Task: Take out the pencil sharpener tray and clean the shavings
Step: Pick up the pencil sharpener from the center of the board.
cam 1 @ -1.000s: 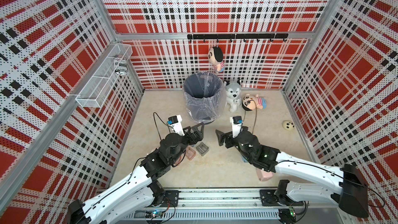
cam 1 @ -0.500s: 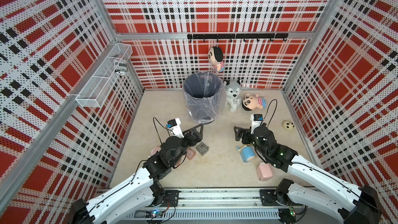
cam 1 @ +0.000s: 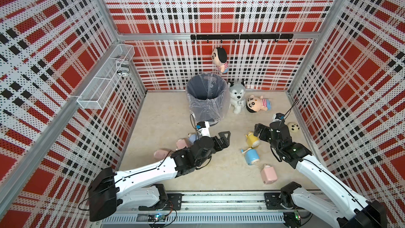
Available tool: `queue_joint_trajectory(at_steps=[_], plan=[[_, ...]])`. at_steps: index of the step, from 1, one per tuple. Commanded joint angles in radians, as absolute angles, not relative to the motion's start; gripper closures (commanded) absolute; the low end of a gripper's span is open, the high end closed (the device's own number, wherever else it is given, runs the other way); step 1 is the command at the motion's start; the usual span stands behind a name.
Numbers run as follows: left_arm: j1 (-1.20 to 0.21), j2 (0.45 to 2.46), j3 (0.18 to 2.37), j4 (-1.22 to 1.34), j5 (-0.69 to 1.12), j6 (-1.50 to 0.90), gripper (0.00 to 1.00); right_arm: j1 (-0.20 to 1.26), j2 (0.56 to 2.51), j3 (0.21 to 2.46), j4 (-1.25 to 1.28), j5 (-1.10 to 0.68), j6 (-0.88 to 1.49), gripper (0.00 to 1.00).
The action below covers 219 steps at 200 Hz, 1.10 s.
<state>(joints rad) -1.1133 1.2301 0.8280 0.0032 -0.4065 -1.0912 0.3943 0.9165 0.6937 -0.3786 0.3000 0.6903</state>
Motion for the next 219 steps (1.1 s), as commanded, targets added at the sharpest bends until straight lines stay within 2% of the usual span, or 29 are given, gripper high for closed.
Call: queue_joint_trajectory(at_steps=[1, 66, 131, 148, 174, 219], plan=[[-1.181, 1.341, 0.966, -0.153, -0.497, -1.184, 0.02, 0.337, 0.869, 0.713, -0.403, 0.273, 0.707, 0.0], [-1.288, 1.669, 1.309, -0.459, -0.463, -1.454, 0.02, 0.152, 0.83, 0.691, -0.373, 0.178, 0.709, 0.0], [-1.275, 2.087, 1.838, -0.936, -0.355, -1.539, 0.0, 0.021, 0.811, 0.651, -0.318, 0.028, 0.707, 0.0], [-1.256, 2.169, 1.942, -1.024, -0.325, -1.54, 0.03, 0.001, 0.808, 0.645, -0.309, 0.006, 0.706, 0.0], [-1.234, 2.244, 2.03, -1.075, -0.301, -1.529, 0.06, -0.021, 0.804, 0.632, -0.3, -0.017, 0.701, 0.0], [-1.209, 2.298, 2.063, -1.087, -0.278, -1.522, 0.08, -0.046, 0.815, 0.603, -0.269, -0.053, 0.699, 0.0]])
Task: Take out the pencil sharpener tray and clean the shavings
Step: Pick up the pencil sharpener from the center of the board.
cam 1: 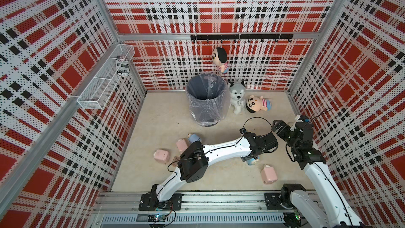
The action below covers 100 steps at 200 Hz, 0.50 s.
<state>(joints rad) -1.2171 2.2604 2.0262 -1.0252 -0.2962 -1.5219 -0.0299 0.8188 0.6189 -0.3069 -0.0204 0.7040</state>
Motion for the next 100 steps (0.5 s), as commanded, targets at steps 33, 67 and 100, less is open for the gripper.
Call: queue_joint_trajectory(at_steps=[33, 67, 100], plan=[[-1.214, 2.341, 2.117, -1.122, -0.27, -1.511, 0.09, -0.05, 0.826, 0.588, -0.256, -0.07, 0.704, 0.0], [-1.226, 2.363, 2.128, -1.143, -0.272, -1.519, 0.11, -0.052, 0.822, 0.576, -0.247, -0.075, 0.701, 0.0], [-1.226, 2.383, 2.142, -1.146, -0.265, -1.517, 0.16, -0.053, 0.825, 0.567, -0.236, -0.082, 0.703, 0.0]])
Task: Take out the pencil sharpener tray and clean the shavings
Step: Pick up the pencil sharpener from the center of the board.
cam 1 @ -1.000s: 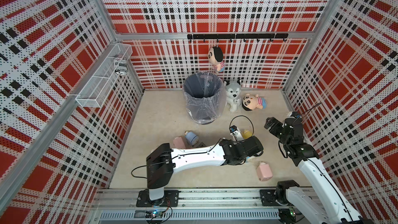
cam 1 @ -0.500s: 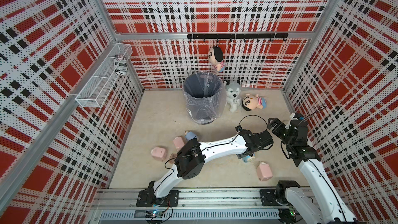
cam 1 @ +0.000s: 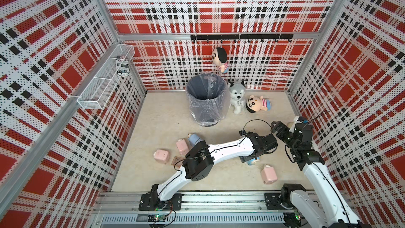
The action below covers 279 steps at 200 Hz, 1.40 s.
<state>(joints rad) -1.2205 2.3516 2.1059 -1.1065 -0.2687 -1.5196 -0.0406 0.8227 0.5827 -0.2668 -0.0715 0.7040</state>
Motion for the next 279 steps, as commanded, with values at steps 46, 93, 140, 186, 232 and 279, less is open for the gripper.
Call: queue_joint_trajectory(at_steps=[46, 93, 140, 186, 232, 279], plan=[[-1.218, 2.413, 2.184, -1.161, -0.265, -1.517, 0.21, -0.057, 0.824, 0.566, -0.232, -0.084, 0.7, 0.0], [-1.221, 2.43, 2.199, -1.163, -0.242, -1.513, 0.24, -0.06, 0.825, 0.562, -0.23, -0.092, 0.701, 0.0], [-1.224, 2.414, 2.175, -1.164, -0.243, -1.508, 0.42, -0.059, 0.821, 0.56, -0.23, -0.101, 0.684, 0.0], [-1.217, 2.316, 2.085, -1.165, -0.288, -1.521, 0.49, -0.06, 0.813, 0.544, -0.182, -0.209, 0.585, 0.0], [-1.191, 2.139, 1.893, -1.116, -0.342, -1.559, 0.5, -0.047, 0.823, 0.507, -0.073, -0.42, 0.528, 0.0], [-1.133, 1.915, 1.621, -1.01, -0.36, -1.585, 0.5, 0.187, 0.846, 0.5, -0.001, -0.333, 0.497, 0.0]])
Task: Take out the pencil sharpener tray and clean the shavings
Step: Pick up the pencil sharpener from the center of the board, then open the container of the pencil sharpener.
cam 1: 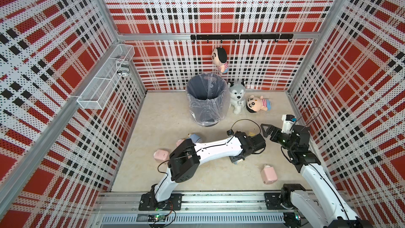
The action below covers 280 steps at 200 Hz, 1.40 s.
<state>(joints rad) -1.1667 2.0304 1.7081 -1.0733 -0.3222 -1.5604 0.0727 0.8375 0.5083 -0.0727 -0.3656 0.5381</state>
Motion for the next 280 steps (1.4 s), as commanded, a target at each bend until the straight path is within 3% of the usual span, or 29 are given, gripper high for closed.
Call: queue_joint_trajectory(at_steps=[1, 62, 100, 145, 190, 233, 280], plan=[[-1.133, 1.91, 1.616, -1.009, -0.361, -1.585, 0.5, 0.193, 0.846, 0.5, 0.0, -0.329, 0.495, 0.0], [-1.027, 1.647, 1.404, -0.972, -0.386, -1.57, 0.5, 0.583, 0.863, 0.468, 0.087, -0.064, 0.381, 0.0], [-0.928, 1.511, 1.283, -0.932, -0.356, -1.544, 0.5, 0.736, 0.858, 0.381, 0.184, 0.024, 0.318, 0.0], [-0.772, 1.359, 1.156, -0.895, -0.29, -1.505, 0.5, 0.855, 0.886, 0.326, 0.306, 0.102, 0.281, 0.0], [-0.648, 1.293, 1.115, -0.888, -0.205, -1.452, 0.5, 0.938, 1.047, 0.349, 0.463, 0.132, 0.224, 0.0], [-0.591, 1.295, 1.095, -0.888, -0.137, -1.402, 0.51, 1.011, 1.194, 0.374, 0.641, 0.195, 0.114, 0.0], [-0.583, 1.292, 1.092, -0.882, -0.113, -1.394, 0.51, 1.073, 1.345, 0.488, 0.666, 0.193, 0.007, 0.0]])
